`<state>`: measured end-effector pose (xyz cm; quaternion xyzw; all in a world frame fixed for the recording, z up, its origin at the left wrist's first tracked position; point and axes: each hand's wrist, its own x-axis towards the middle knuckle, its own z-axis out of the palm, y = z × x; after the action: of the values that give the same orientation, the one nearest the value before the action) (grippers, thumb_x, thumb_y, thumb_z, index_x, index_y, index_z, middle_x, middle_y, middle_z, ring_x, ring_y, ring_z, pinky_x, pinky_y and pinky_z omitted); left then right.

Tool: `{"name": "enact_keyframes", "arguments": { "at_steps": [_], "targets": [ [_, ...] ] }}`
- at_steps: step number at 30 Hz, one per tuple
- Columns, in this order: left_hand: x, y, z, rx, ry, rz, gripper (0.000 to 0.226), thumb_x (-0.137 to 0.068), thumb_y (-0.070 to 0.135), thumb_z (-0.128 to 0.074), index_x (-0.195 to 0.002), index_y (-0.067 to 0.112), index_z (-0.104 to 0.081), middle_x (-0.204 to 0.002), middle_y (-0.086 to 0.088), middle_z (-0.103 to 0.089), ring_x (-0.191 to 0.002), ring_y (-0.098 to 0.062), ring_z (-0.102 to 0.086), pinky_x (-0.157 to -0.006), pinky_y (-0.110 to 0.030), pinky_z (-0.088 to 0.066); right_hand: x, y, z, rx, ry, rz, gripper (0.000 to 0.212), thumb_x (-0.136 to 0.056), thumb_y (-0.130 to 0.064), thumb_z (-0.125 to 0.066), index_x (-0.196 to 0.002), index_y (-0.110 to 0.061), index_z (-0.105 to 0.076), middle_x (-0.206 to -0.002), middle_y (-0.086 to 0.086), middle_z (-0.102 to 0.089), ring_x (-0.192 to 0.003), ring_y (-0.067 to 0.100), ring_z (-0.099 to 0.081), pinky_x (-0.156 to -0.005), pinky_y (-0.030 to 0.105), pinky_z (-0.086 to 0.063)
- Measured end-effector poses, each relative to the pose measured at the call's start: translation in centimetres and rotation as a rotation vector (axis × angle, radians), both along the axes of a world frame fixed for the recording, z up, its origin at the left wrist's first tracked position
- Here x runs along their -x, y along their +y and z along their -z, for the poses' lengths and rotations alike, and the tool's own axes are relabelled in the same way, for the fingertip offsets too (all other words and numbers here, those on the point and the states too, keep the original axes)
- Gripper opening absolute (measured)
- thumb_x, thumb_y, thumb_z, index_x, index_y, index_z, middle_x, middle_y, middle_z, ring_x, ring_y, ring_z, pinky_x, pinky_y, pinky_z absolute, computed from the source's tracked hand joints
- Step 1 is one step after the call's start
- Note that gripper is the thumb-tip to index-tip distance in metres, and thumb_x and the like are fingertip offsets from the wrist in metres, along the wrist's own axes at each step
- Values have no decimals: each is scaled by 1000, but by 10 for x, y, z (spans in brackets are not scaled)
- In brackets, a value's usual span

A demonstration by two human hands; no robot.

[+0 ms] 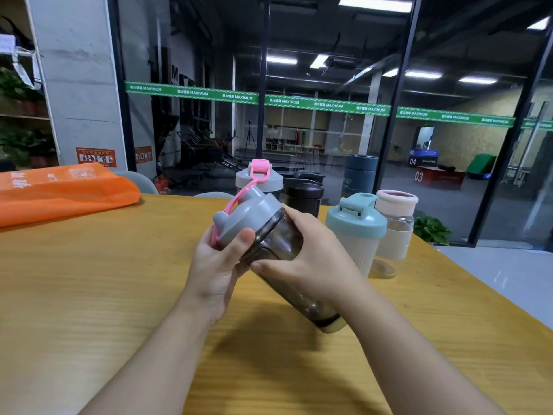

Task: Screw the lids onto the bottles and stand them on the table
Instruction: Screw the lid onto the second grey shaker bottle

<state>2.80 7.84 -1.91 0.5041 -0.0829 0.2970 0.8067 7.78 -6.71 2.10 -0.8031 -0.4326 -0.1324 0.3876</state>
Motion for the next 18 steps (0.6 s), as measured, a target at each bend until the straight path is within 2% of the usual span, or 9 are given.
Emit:
{"name": "enact_keyframes", "arguments": {
  "at_steps": [3,5,7,9,11,13,16,18],
  "targets": [
    [-3,0,4,44,42,-10,72,-39,43,-93,-100,17,-67,-93,-12,-71,-85,-29,-69,-57,-32,-56,-6,-3,2,77,9,11,92,-58,-68,-70,-139,-40,-37,-129,-14,-54,-118,5,-50,-98,33,-46],
    [-4,3,5,92,53,-15,76,-38,44,-92,-106,20,-67,-100,-12,-71,-92,-28,-68,-63,-36,-58,-7,-11,3,111,40,36,98,-65,-65,-70,-147,-34,-28,-143,-15,-45,-128,5,-44,-105,32,-40],
    [-4,7,5,123,48,-18,82,-38,50,-91,-113,27,-66,-110,-11,-70,-100,-27,-68,-69,-39,-58,-6,-22,8,98,65,66,84,-74,-63,-64,-146,-33,-31,-141,-17,-47,-126,3,-45,-105,31,-40],
    [-5,11,8,135,45,-25,78,-43,51,-89,-115,33,-65,-115,-9,-69,-104,-25,-67,-72,-40,-58,-3,-30,18,66,78,108,66,-82,-59,-57,-141,-35,-39,-133,-19,-52,-121,1,-47,-101,27,-42],
    [-6,12,10,183,63,-31,79,-41,49,-90,-114,33,-65,-106,-3,-73,-98,-20,-70,-67,-37,-58,-4,-36,30,4,144,141,53,-86,-52,-57,-135,-37,-45,-126,-20,-55,-116,-1,-49,-96,22,-42],
    [-9,13,12,249,96,-41,91,-26,51,-93,-110,29,-64,-93,1,-75,-89,-18,-72,-62,-37,-59,-6,-37,40,-135,303,136,44,-86,-46,-60,-129,-38,-49,-121,-18,-58,-113,-1,-52,-89,18,-43],
    [-8,15,16,275,106,-43,95,-21,51,-93,-108,28,-62,-88,3,-76,-82,-16,-73,-61,-37,-59,-11,-35,48,-250,492,122,44,-85,-45,-63,-126,-34,-50,-115,-12,-58,-106,-3,-53,-82,14,-41],
    [-8,16,19,280,116,-52,85,-30,49,-92,-107,28,-62,-88,4,-76,-84,-16,-73,-62,-37,-59,-16,-31,52,-281,618,115,55,-79,-52,-67,-127,-32,-49,-117,-8,-58,-105,0,-55,-89,18,-43]
  ]
}}
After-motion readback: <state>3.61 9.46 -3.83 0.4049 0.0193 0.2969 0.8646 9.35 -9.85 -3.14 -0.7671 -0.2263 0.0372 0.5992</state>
